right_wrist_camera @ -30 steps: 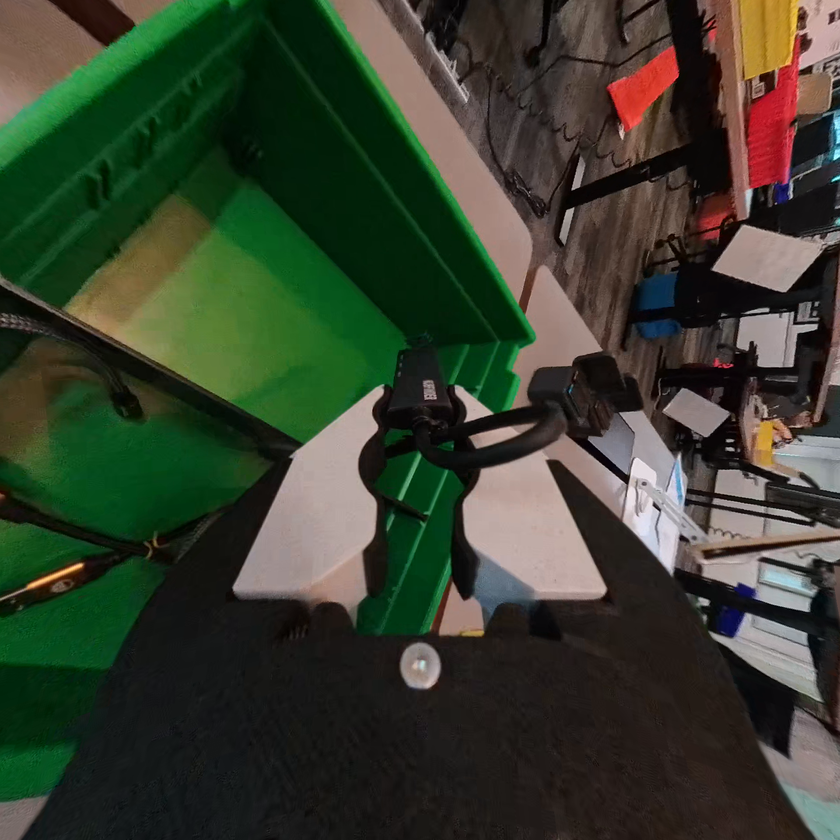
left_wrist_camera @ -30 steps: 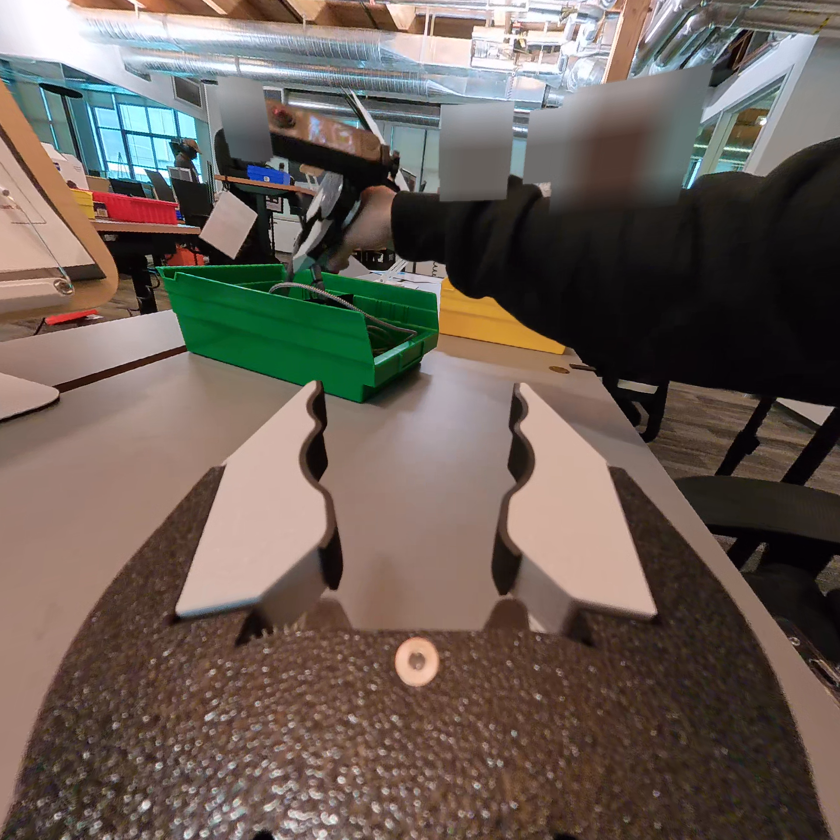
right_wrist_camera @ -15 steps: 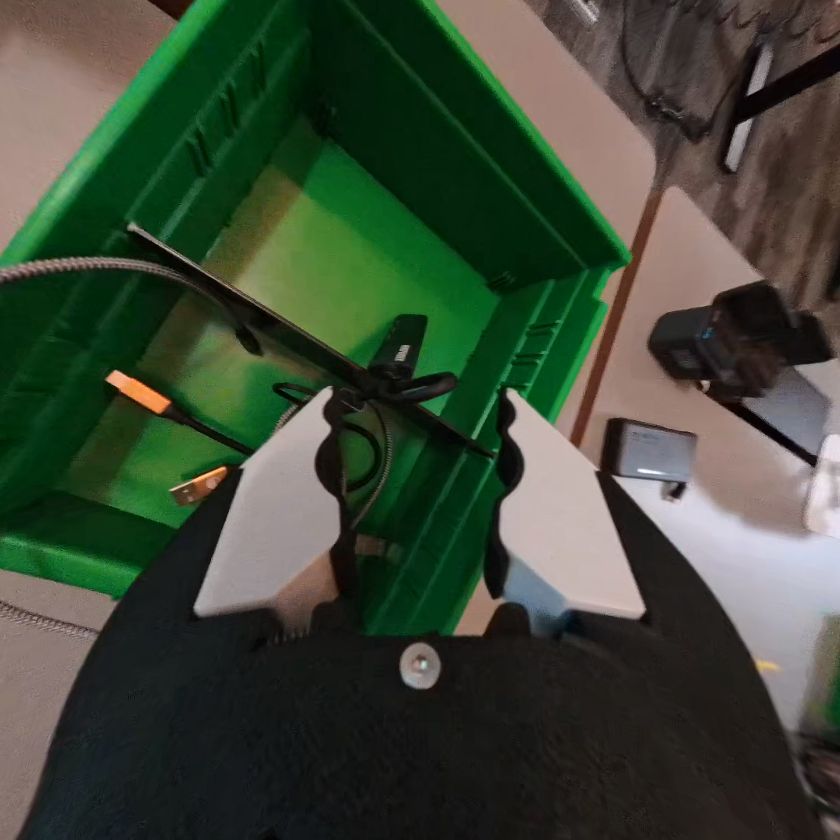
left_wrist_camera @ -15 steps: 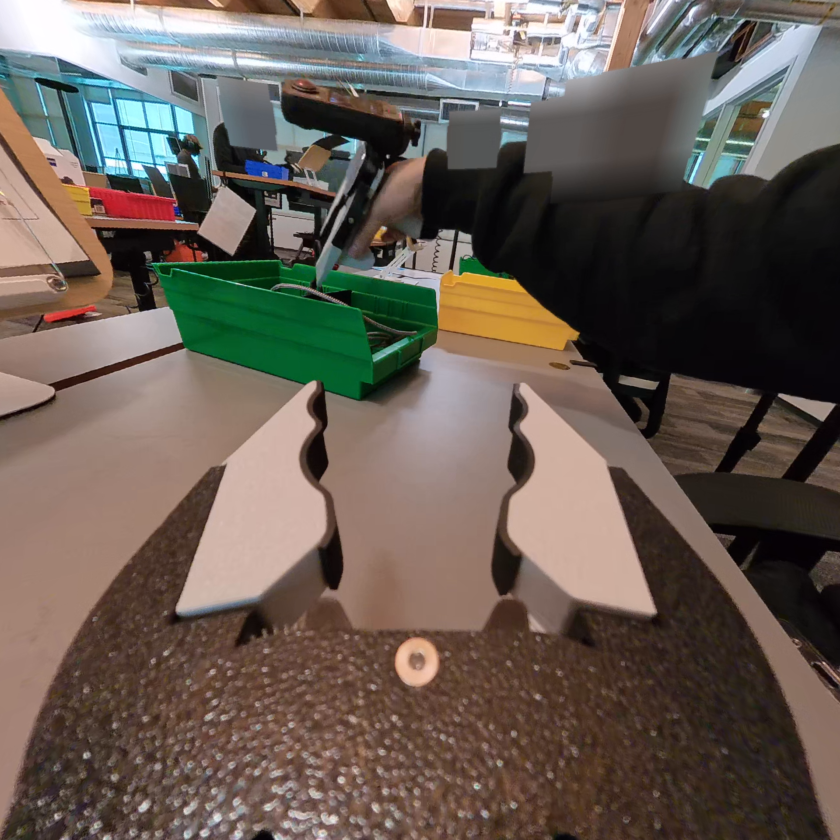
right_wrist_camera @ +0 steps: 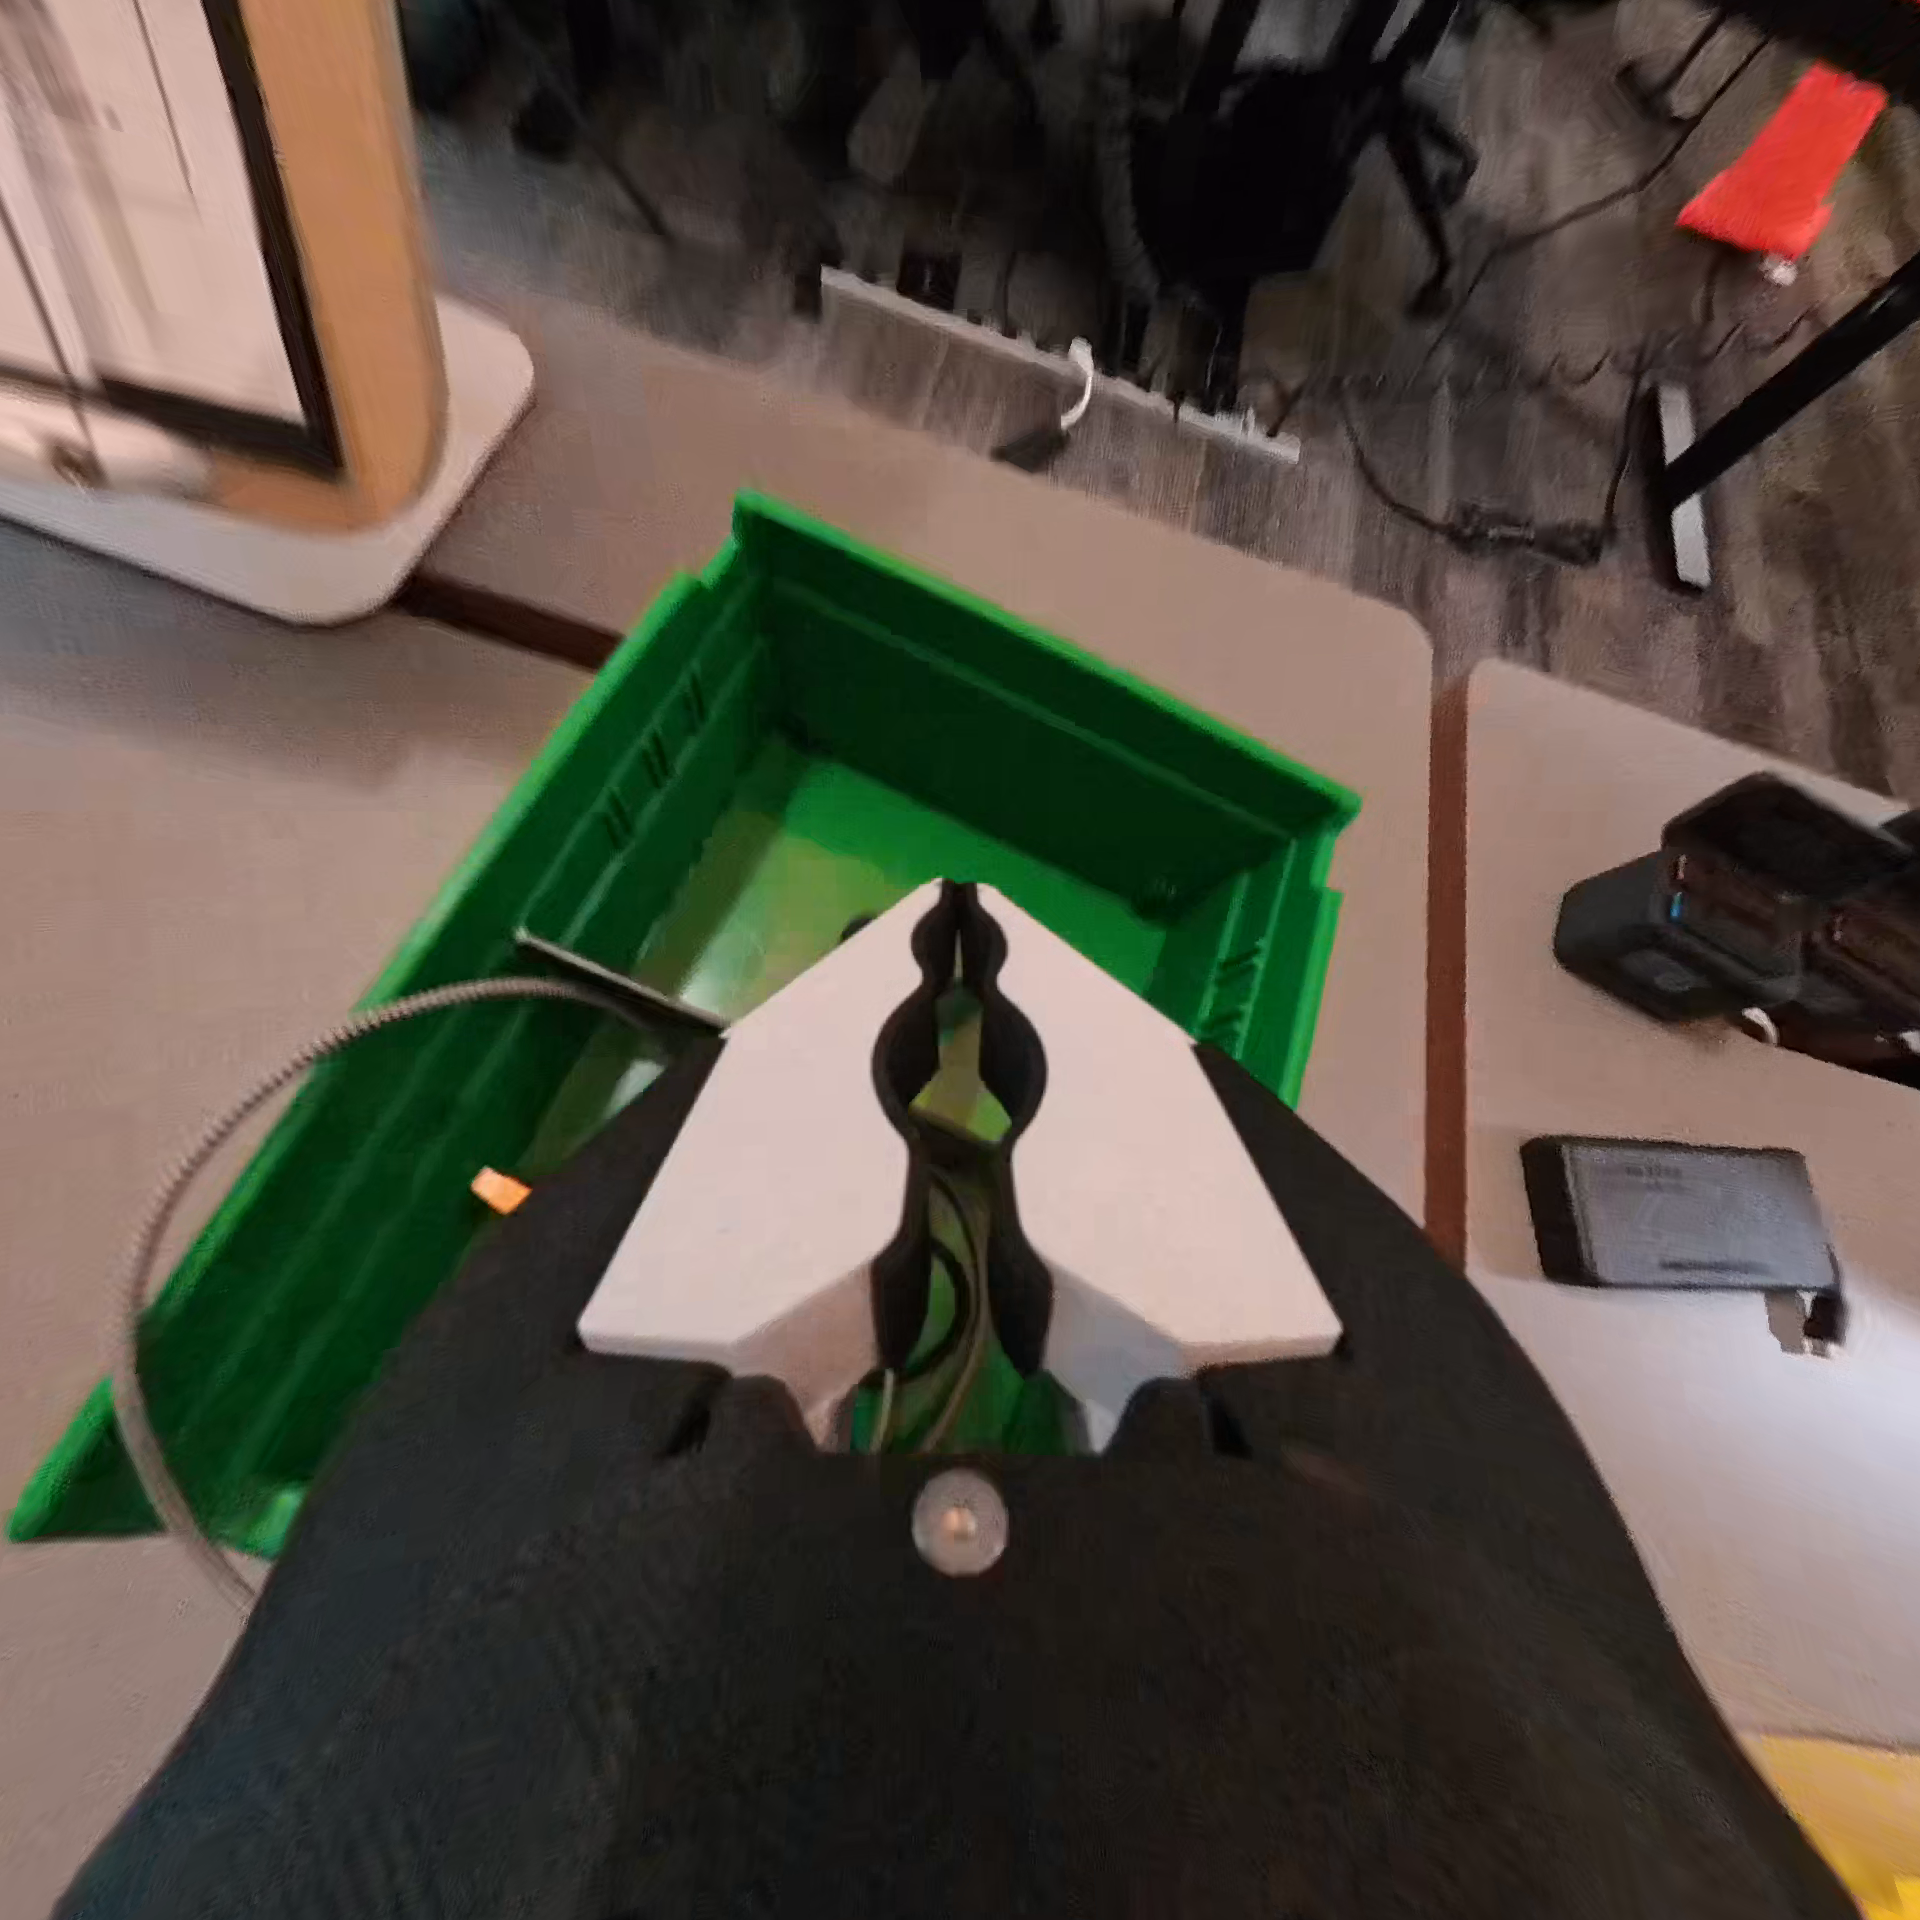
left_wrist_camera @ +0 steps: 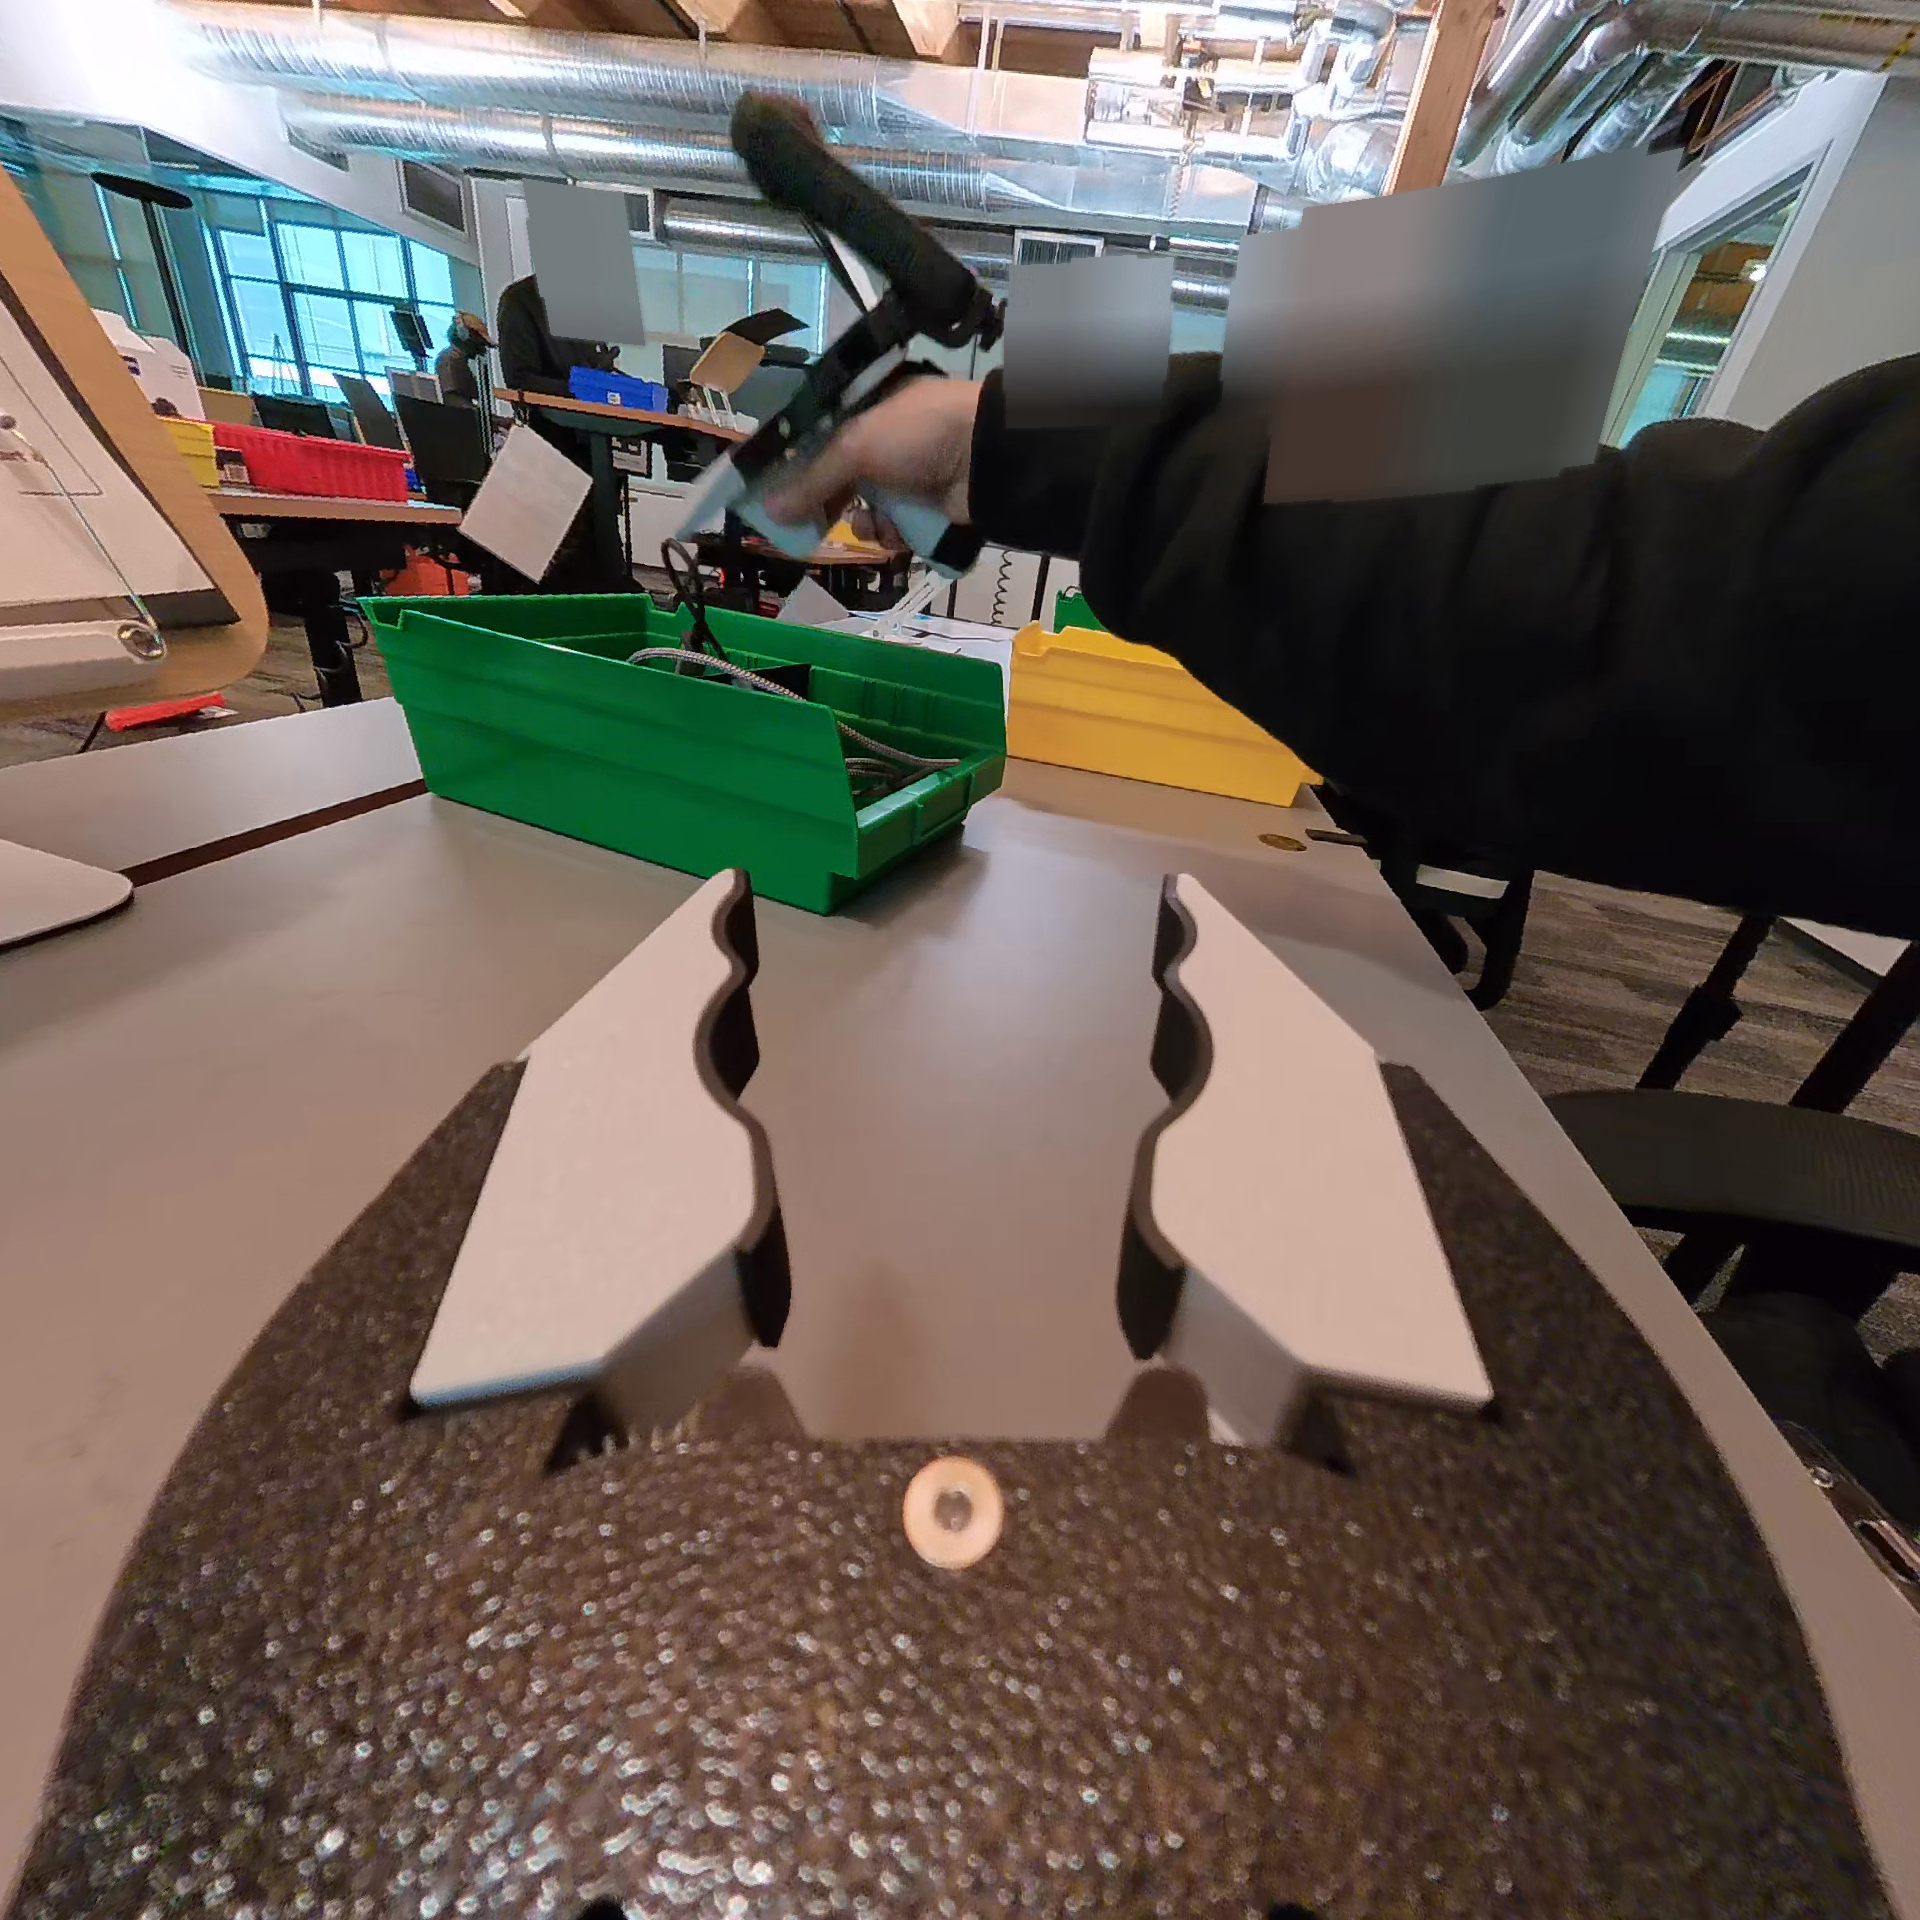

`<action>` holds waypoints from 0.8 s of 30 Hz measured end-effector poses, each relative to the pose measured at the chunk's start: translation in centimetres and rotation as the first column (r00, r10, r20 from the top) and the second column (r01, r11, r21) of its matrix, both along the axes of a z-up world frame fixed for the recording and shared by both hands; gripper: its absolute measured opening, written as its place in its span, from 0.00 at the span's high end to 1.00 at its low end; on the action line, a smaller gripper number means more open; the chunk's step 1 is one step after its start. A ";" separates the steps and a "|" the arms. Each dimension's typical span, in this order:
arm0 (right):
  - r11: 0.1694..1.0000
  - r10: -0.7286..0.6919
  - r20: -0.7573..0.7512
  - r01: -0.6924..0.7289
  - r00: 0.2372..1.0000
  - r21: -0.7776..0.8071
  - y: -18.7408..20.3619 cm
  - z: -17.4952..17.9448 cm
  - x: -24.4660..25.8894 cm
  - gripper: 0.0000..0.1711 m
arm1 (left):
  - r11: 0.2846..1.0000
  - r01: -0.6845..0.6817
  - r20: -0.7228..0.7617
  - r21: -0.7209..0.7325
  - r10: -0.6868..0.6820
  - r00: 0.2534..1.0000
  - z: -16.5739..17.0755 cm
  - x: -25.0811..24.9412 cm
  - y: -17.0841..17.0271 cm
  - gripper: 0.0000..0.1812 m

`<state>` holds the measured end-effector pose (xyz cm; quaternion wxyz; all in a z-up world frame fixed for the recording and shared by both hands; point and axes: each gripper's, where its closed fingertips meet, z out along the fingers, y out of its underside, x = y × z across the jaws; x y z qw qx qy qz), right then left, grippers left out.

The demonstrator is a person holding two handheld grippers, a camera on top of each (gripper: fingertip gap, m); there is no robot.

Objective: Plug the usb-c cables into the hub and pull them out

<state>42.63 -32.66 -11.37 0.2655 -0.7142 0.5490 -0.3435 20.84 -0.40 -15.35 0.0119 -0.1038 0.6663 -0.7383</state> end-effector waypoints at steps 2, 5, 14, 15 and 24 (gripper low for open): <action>0.998 -0.021 0.077 0.017 0.997 0.058 0.3 2.1 0.9 1.00 | 1.000 0.000 -0.004 -0.001 0.000 1.000 0.0 0.0 0.0 0.59; 0.999 -0.024 -0.049 0.022 0.998 -0.047 -0.7 0.3 0.6 1.00 | 1.000 0.011 -0.022 -0.011 -0.011 1.000 0.1 0.0 0.0 0.59; 0.978 0.159 -0.255 -0.187 0.954 -0.088 3.4 -6.5 -1.5 0.81 | 1.000 0.021 -0.016 0.003 -0.021 1.000 -0.1 -0.4 -0.3 0.59; 0.974 0.178 -0.276 -0.208 0.945 -0.085 3.9 -6.8 -1.6 0.78 | 1.000 0.020 -0.017 -0.001 -0.020 1.000 0.0 -0.3 -0.3 0.59; 0.825 0.172 -0.382 -0.344 0.908 -0.448 3.1 -7.0 -1.5 1.00 | 1.000 0.022 -0.022 -0.001 -0.022 1.000 -0.1 -0.3 -0.3 0.60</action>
